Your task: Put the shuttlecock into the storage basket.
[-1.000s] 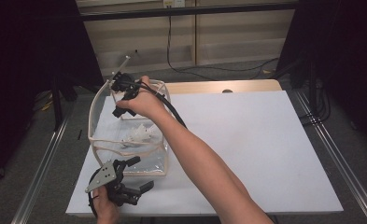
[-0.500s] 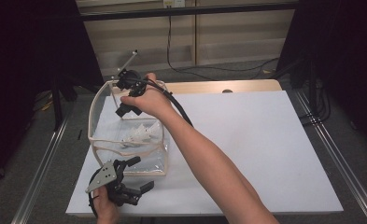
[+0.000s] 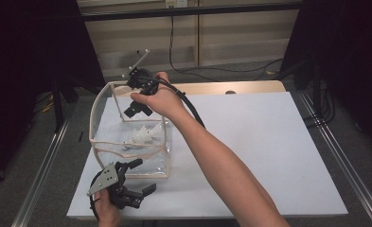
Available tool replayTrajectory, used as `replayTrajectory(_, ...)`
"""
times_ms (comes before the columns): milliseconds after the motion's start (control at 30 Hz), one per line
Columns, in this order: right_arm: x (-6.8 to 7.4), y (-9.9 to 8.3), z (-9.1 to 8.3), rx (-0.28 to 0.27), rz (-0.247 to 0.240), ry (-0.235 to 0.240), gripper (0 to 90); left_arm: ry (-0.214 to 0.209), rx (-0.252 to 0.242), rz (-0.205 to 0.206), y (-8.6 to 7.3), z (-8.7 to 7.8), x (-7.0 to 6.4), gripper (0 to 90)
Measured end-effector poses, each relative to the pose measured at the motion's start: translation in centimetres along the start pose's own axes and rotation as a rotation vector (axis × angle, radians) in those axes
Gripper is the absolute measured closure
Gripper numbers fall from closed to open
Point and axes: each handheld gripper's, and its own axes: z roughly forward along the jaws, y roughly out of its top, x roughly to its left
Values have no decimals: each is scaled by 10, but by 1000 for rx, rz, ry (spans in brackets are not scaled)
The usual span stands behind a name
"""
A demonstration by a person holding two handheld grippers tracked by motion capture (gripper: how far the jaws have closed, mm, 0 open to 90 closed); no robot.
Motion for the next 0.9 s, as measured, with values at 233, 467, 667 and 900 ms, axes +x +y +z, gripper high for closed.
replayTrajectory(233, -2, -3, -10, -11, -2, 9, 67, 1, 5, 4, 0, 0, 0, 23)
replayTrajectory(467, -2, -7, -15, -16, 1, 11, 68, 0, 2, 4, 1, 0, 0, 23)
replayTrajectory(667, -3, -11, -17, -18, 7, 18, 68, 4, 1, 9, 1, 0, 0, 23)
replayTrajectory(900, -7, -18, -27, -37, 8, 22, 66, 2, 0, 12, 1, 0, 0, 23)
